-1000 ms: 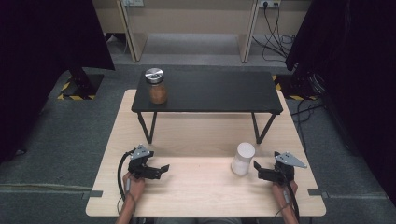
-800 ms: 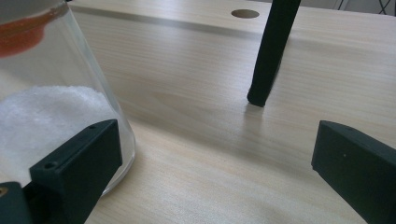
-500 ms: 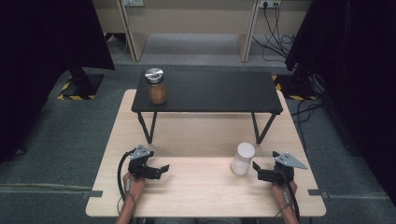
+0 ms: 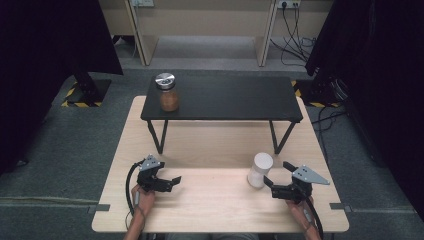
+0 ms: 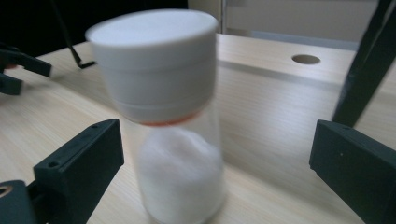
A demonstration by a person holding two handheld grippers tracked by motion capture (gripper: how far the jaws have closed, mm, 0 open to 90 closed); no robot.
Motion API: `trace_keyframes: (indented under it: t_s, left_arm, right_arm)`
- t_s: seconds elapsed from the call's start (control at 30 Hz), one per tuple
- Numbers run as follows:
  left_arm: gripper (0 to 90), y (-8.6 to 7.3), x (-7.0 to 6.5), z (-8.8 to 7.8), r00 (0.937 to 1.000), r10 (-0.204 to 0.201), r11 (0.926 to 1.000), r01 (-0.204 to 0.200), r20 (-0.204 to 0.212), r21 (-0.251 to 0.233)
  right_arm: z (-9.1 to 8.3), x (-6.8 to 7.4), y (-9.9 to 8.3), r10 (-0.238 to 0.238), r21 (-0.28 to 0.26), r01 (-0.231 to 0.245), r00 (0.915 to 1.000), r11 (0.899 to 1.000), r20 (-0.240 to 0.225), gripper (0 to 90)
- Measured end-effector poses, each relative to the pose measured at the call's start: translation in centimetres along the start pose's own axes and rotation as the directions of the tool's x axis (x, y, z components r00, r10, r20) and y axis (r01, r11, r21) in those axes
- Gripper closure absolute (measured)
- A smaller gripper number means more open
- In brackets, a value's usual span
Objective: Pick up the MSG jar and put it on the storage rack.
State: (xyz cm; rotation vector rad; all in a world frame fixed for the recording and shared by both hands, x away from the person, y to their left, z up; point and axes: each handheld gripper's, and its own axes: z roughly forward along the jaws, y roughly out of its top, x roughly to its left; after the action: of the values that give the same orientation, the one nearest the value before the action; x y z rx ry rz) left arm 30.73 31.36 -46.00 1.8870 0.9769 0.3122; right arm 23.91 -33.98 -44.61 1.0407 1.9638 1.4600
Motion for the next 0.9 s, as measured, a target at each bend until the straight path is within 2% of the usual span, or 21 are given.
trace_keyframes:
  t_s: [0.2,0.3,0.43,0.47,0.57,0.73,0.9]
  left_arm:
    - [1.6,0.0,0.0,0.0,1.0,0.0,1.0,0.0,0.001,0.0]
    - [1.6,0.0,0.0,0.0,1.0,0.003,1.0,-0.003,0.0,0.002]
    - [1.6,0.0,0.0,0.0,1.0,0.005,1.0,-0.005,-0.001,0.003]
    - [1.6,0.0,-0.1,0.0,1.0,0.005,1.0,-0.005,-0.001,0.003]
    - [1.6,0.1,-0.1,0.0,1.0,0.006,1.0,-0.006,-0.002,0.004]
    - [1.6,0.1,-0.1,0.0,1.0,0.007,1.0,-0.007,-0.002,0.004]
    - [1.6,0.0,-0.1,0.0,1.0,0.007,1.0,-0.007,-0.001,0.003]
  right_arm:
    - [0.7,1.8,0.0,-0.003,-0.034,0.003,1.0,0.999,-0.002,3.1]
    - [1.1,2.3,0.4,-0.012,-0.02,0.012,0.9999,1.0,-0.009,3.1]
    - [1.6,2.3,1.2,-0.011,0.011,0.011,0.9994,1.0,-0.034,3.0]
    - [1.6,2.5,1.5,-0.015,0.019,0.015,0.9995,1.0,-0.026,3.1]
    - [2.0,3.0,2.0,-0.004,0.027,0.004,1.0,1.0,-0.002,6.4]
    - [2.8,3.2,2.6,-0.008,0.044,0.008,0.9999,0.999,0.009,12.6]
    - [3.5,3.6,3.2,-0.009,0.072,0.006,0.9992,0.997,0.039,23.3]
